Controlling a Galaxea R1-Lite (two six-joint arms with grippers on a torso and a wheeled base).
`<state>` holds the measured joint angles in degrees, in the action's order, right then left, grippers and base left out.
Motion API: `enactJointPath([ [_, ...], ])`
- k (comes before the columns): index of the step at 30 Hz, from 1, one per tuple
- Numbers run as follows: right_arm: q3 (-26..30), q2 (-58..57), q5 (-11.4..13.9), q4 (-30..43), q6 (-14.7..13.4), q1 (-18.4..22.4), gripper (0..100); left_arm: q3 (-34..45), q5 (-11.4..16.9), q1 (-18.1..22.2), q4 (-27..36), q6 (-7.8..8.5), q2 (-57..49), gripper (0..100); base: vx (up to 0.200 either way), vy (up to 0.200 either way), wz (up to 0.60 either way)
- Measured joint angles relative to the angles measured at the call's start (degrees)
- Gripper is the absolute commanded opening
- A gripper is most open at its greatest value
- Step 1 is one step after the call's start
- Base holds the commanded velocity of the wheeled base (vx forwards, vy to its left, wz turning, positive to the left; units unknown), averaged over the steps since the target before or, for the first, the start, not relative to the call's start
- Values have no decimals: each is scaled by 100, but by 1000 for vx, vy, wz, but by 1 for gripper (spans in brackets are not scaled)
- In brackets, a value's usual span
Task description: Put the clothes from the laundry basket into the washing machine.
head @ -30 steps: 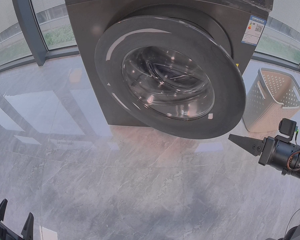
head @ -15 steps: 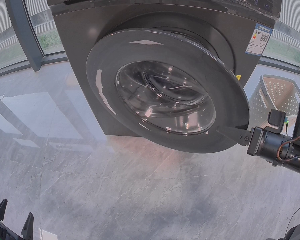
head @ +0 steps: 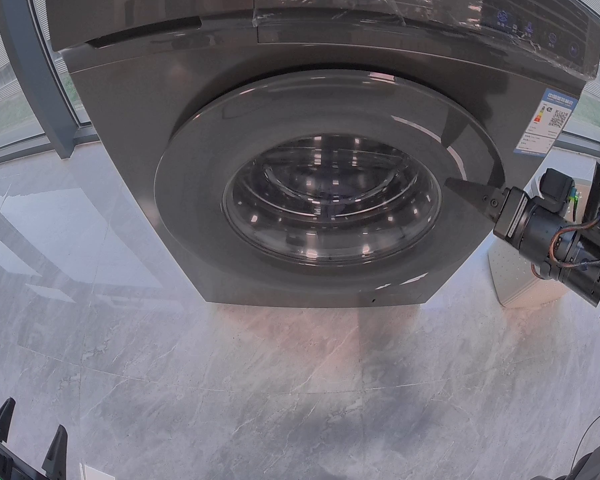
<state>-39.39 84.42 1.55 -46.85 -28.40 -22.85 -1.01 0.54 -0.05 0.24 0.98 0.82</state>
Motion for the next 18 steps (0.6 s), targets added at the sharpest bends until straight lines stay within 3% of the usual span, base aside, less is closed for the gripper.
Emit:
enactJointPath([
  [5, 188, -27, -40, -63, 0, 28, 100, -2, -2, 0, 5, -2, 0, 100, 0, 0, 0],
  [10, 717, -245, -123, -280, 123, -107, 100, 0, -5, -5, 2, -2, 2, 100, 0, 0, 0],
  [18, 2137, -1340, -66, -9, 627, -905, 100, 0, -2, -2, 2, -7, 4, 100, 0, 0, 0],
])
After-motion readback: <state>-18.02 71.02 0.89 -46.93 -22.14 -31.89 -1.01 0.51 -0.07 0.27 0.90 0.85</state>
